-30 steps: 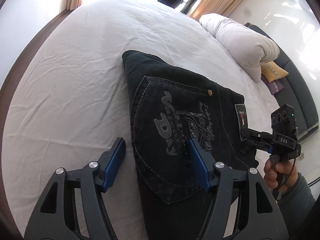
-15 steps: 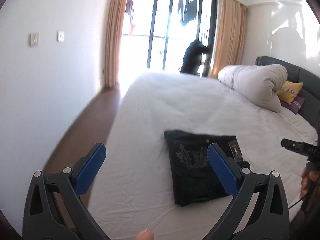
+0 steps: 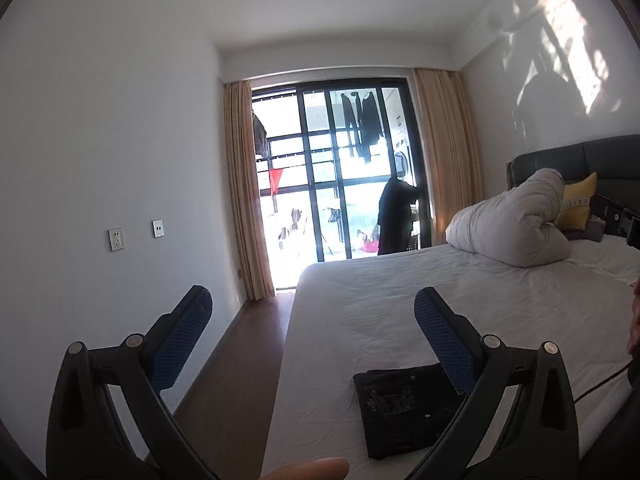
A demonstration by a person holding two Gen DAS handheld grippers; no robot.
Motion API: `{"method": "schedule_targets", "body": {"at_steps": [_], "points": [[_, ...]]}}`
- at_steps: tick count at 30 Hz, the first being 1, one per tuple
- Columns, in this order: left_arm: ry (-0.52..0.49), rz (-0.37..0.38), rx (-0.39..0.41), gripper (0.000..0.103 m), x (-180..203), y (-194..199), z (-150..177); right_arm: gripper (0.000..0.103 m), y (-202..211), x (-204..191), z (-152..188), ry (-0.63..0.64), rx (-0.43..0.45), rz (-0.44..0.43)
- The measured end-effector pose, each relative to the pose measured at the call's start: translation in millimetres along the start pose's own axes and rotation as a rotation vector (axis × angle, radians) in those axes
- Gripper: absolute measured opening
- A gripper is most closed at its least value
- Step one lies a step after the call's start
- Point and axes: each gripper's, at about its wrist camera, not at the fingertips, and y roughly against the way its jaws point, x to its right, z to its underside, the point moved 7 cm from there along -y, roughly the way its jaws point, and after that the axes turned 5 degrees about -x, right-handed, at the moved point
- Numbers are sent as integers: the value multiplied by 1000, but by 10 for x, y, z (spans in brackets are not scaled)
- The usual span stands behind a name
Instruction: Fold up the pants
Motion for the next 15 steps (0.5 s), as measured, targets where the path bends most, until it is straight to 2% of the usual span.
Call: {"method": "schedule_targets", "body": {"at_steps": [1,4,6,9,15], "points": [[-4,22,-1,103,26,28,-25,103,44,-59,-53,20,3,-21],[10,-28,-29,103,-17,43,-37,103,80,-162,-121,36,-20,-34],[62,-47,-106,103,-63,-86,69,103,42,-180,-67,42,-87,-12],[131,19,-235,103,23,-242,351,103,-71,-177,106,35,-203,6],[146,66,-515,103,340,-690,1218,103,-284,-102,715,-56,-434,42]]}}
